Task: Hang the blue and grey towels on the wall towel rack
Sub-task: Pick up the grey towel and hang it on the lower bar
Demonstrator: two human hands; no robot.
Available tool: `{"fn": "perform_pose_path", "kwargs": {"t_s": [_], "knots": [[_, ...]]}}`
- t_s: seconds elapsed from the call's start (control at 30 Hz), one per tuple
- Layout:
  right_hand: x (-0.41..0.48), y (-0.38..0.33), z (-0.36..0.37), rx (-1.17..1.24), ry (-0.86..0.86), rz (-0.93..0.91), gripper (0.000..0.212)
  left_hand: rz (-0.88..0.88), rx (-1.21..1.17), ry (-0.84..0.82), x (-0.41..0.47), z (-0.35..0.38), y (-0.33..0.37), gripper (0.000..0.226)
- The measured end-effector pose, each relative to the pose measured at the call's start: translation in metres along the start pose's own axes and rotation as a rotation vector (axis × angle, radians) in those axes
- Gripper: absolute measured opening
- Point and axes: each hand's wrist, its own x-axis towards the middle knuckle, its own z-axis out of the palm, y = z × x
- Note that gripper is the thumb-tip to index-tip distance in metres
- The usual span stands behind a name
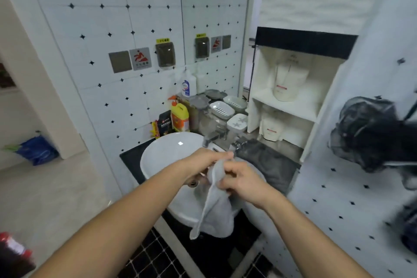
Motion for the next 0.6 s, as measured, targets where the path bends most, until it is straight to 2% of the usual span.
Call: {"fn": "perform_pose_path", "kwargs": {"t_s": [0.07, 0.13, 0.17, 0.23, 0.27, 0.37, 0.4, 0.47, 0.53, 0.6], "knots": [[-0.014, -0.005, 0.008, -0.096, -0.047, -0.046, 0.028, -0.062, 0.056, -0.086, -0.013, 0.005, 0.008, 0.036], [-0.026, -0.007, 0.016, -0.139, -0.123, -0.081, 0.037, -0.024, 0.116, -0.042, -0.026, 0.007, 0.013, 0.015], [-0.031, -0.008, 0.018, -0.157, -0.161, -0.092, 0.034, 0.034, 0.124, -0.008, -0.032, 0.006, 0.013, 0.012], [-0.039, -0.013, 0.018, -0.119, -0.131, -0.131, 0.015, 0.116, 0.081, 0.029, -0.044, -0.002, 0.012, 0.024], [-0.041, -0.016, 0.017, -0.056, -0.033, -0.149, 0.011, 0.162, 0.060, 0.031, -0.051, -0.008, 0.013, 0.023], [-0.035, -0.029, -0.003, -0.031, 0.333, -0.233, 0.029, 0.326, 0.018, 0.005, -0.072, -0.026, 0.025, 0.032], [-0.032, -0.037, -0.008, -0.103, 0.363, -0.262, 0.041, 0.368, 0.048, -0.009, -0.079, -0.030, 0.034, 0.035], [-0.029, -0.055, -0.010, -0.209, 0.266, -0.342, 0.061, 0.440, 0.173, -0.053, -0.092, -0.035, 0.055, 0.042], [-0.024, -0.070, -0.010, -0.224, 0.193, -0.386, 0.050, 0.473, 0.292, -0.060, -0.105, -0.038, 0.076, 0.045], [-0.022, -0.083, -0.014, -0.264, 0.234, -0.391, 0.028, 0.511, 0.328, 0.001, -0.115, -0.043, 0.090, 0.039]]}}
